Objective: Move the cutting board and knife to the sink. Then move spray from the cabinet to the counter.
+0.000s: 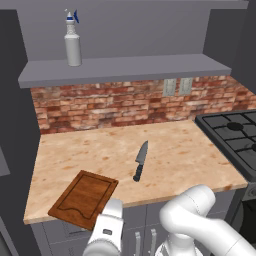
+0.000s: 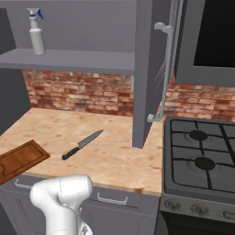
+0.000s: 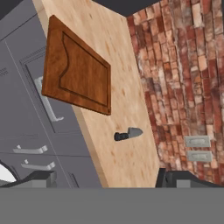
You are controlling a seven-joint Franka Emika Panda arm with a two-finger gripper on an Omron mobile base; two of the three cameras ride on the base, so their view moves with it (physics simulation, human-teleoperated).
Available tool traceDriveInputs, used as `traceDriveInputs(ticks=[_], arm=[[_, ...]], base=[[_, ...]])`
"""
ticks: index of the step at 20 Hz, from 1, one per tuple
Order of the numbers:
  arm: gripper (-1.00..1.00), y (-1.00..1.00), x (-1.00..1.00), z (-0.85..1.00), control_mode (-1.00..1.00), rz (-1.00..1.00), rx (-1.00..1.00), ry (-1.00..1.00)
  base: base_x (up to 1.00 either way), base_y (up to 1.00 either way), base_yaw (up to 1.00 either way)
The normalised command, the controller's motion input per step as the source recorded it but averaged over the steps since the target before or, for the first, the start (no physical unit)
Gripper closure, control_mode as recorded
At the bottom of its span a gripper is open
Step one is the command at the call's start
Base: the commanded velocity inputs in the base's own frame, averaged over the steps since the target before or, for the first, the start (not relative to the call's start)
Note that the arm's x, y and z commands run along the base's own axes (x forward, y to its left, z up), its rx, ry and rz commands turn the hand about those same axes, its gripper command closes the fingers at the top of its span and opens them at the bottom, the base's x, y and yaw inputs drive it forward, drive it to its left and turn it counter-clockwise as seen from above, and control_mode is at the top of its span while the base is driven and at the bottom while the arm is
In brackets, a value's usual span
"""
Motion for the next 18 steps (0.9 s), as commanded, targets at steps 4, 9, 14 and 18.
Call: traceDriveInputs(ticks=[4,9,14,18], arm=[[-1.0,0.01,0.17,-0.17,-1.0,0.0,0.0,0.0],[-1.0,0.02,0.21,-0.23,-1.0,0.0,0.0,0.0],[-1.0,0.04,0.19,-0.28,-1.0,0.0,0.0,0.0],[-1.0,0.08,0.07,-0.27,-1.0,0.0,0.0,0.0]], base=[[0.0,0.0,0.0],[0.0,0.0,0.0],[0.0,0.0,0.0],[0.0,0.0,0.0]])
